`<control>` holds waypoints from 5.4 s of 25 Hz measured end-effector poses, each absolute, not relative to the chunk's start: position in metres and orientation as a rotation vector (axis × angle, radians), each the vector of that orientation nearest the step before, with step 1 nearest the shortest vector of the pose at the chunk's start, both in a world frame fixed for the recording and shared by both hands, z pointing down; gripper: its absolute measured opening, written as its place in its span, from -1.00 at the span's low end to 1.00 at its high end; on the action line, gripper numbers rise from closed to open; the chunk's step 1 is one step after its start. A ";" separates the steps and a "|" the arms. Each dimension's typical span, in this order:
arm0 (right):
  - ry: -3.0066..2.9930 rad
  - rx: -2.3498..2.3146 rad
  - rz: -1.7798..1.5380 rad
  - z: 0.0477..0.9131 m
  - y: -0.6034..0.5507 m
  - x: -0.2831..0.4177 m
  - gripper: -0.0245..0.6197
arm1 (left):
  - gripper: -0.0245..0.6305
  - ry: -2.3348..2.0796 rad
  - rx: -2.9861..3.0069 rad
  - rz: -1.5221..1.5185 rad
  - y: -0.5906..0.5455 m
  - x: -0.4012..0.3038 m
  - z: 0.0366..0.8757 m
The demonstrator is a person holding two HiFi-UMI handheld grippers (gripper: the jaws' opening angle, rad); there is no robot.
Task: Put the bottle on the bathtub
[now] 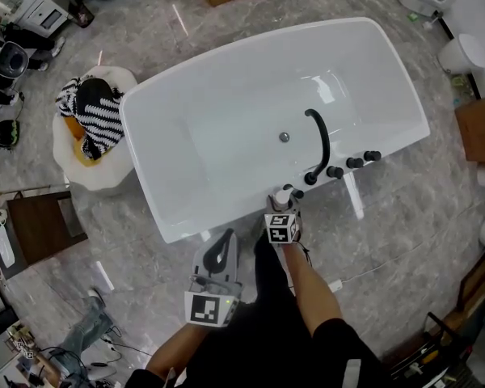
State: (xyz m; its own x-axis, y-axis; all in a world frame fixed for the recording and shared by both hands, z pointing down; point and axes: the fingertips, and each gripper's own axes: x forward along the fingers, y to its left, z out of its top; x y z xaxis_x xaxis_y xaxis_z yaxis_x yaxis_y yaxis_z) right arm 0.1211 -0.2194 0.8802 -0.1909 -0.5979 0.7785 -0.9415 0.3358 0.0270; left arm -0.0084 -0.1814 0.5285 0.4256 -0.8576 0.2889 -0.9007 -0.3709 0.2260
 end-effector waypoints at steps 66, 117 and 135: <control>-1.796 1.383 0.674 0.903 -0.197 0.119 -0.23 | -0.88 -1.489 2.342 0.166 -0.170 -0.028 0.530; -2.239 1.956 0.413 0.462 -0.005 0.070 -0.89 | -0.88 -1.344 2.623 -0.054 -0.006 -0.075 0.405; -2.316 1.899 0.386 0.442 0.036 0.096 -0.89 | -0.88 -1.383 2.605 0.026 0.012 -0.033 0.419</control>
